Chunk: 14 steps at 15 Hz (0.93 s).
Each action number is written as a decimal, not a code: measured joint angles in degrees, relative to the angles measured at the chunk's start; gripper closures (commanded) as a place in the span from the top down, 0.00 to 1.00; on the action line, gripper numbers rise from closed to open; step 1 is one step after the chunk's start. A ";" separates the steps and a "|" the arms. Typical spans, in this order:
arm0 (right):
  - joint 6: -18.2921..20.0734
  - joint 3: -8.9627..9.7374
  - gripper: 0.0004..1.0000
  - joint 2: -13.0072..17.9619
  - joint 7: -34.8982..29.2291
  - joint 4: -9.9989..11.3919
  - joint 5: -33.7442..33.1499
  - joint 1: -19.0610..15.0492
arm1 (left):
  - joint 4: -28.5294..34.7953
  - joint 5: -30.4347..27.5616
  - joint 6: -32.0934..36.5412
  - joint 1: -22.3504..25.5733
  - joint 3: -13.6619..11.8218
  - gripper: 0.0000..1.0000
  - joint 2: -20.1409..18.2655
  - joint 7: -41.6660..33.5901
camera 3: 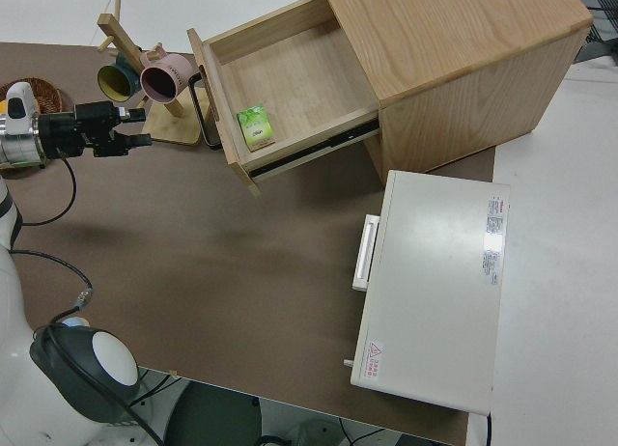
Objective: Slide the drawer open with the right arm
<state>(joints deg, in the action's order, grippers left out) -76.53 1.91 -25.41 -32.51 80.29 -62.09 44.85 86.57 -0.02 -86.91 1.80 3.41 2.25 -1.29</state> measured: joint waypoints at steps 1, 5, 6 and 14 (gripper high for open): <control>0.00 -0.01 0.99 0.30 0.00 -1.03 1.46 -0.09 | 0.00 0.00 0.00 0.00 0.00 0.99 0.00 0.00; -0.05 -0.24 0.98 2.96 0.00 -3.52 9.31 -1.72 | 0.00 0.00 0.00 0.00 0.00 0.99 0.00 0.00; -0.35 -0.26 0.99 4.01 0.01 -3.79 11.44 -2.86 | 0.00 0.00 0.00 0.00 0.00 0.99 0.00 0.00; -6.73 1.15 0.98 13.60 1.18 -4.11 33.63 -17.07 | 0.00 0.00 0.00 0.00 0.00 0.99 0.00 0.00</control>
<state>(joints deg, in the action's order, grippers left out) -83.26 3.06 -11.81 -31.33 76.18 -28.46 27.78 86.57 -0.02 -86.91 1.80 3.41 2.25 -1.29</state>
